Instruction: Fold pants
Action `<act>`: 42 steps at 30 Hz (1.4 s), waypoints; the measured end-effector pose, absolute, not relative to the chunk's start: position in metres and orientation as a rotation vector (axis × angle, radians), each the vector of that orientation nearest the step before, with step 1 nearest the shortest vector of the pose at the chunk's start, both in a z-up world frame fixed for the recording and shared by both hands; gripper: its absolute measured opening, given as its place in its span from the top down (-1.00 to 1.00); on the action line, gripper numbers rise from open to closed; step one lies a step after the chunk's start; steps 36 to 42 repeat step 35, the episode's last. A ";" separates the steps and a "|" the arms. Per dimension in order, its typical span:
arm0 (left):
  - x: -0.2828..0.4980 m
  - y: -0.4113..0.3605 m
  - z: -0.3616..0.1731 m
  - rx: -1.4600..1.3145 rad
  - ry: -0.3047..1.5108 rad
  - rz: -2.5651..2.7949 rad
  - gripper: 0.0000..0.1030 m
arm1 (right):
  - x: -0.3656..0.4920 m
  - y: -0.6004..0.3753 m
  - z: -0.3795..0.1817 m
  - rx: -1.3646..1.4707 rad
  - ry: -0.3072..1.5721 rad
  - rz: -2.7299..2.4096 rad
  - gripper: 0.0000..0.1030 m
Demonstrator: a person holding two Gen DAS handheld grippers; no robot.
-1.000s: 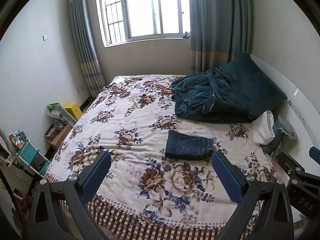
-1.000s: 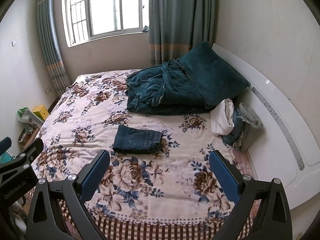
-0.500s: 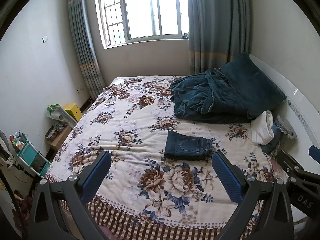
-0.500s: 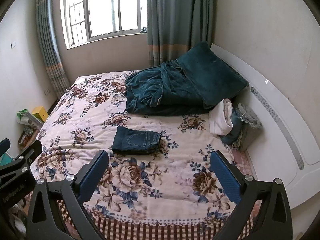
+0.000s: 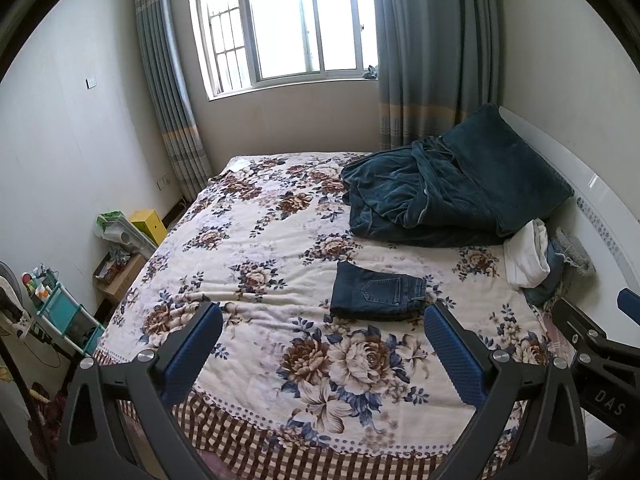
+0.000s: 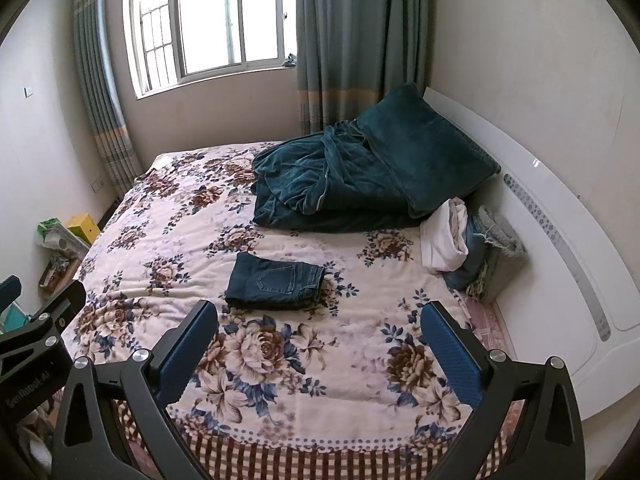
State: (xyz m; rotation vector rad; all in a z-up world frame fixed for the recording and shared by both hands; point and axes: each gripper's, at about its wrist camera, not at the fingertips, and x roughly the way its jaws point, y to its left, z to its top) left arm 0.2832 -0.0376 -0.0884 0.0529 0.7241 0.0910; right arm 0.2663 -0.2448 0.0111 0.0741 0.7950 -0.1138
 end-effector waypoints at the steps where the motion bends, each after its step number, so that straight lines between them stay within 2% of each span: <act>1: 0.282 -0.038 -0.088 0.053 0.724 0.089 -1.00 | 0.267 -0.245 0.010 0.074 0.795 -0.114 -1.00; 42: 0.270 -0.037 -0.085 0.058 0.702 0.099 -1.00 | 0.268 -0.247 0.011 0.077 0.798 -0.107 -1.00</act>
